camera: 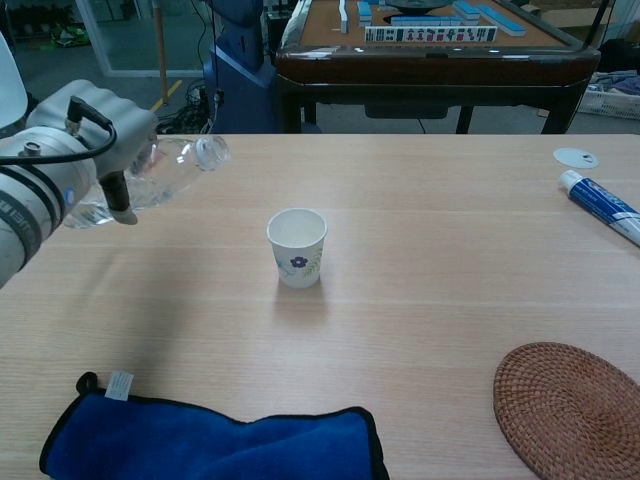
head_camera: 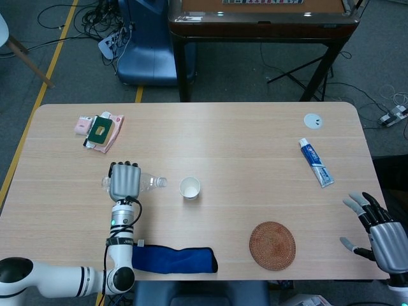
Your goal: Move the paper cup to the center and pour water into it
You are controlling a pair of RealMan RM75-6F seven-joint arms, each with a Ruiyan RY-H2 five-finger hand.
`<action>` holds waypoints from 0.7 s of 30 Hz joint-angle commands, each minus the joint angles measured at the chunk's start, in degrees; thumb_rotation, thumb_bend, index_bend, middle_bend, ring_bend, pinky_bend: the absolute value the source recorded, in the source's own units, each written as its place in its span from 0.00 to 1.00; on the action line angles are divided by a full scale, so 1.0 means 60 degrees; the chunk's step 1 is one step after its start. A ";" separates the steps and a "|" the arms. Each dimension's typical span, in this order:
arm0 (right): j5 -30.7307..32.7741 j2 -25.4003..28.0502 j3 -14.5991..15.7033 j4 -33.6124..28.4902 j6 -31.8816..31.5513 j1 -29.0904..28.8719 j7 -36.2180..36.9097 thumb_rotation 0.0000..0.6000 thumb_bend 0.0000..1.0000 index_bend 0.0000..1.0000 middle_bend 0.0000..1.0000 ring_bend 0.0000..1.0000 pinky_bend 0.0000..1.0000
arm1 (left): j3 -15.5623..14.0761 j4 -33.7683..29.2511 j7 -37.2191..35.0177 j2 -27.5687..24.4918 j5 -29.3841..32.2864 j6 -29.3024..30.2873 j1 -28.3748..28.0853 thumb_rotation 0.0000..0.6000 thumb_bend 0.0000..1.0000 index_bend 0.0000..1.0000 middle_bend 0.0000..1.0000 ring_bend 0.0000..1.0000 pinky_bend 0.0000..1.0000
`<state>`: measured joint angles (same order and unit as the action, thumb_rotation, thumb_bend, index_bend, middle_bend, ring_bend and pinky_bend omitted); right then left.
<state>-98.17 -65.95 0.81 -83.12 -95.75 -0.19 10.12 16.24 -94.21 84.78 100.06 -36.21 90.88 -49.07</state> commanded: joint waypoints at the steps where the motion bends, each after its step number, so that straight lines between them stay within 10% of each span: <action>1: -0.0016 0.0002 0.0007 0.0003 -0.0003 -0.0005 0.0021 1.00 0.00 0.21 0.15 0.06 0.29 | 0.0137 0.0091 0.0255 0.0160 0.0269 0.0114 -0.0178 1.00 0.05 0.63 0.66 0.51 0.52; 21: -0.0023 0.0029 0.0044 0.0051 0.0083 -0.0060 0.0200 1.00 0.00 0.21 0.15 0.06 0.29 | 0.0367 0.0527 0.1359 0.0833 0.0813 0.0536 -0.1075 1.00 0.05 0.63 0.66 0.51 0.52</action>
<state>-98.30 -65.78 1.07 -82.81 -95.25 -0.55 11.33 18.31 -91.20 92.74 104.86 -31.41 94.04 -55.30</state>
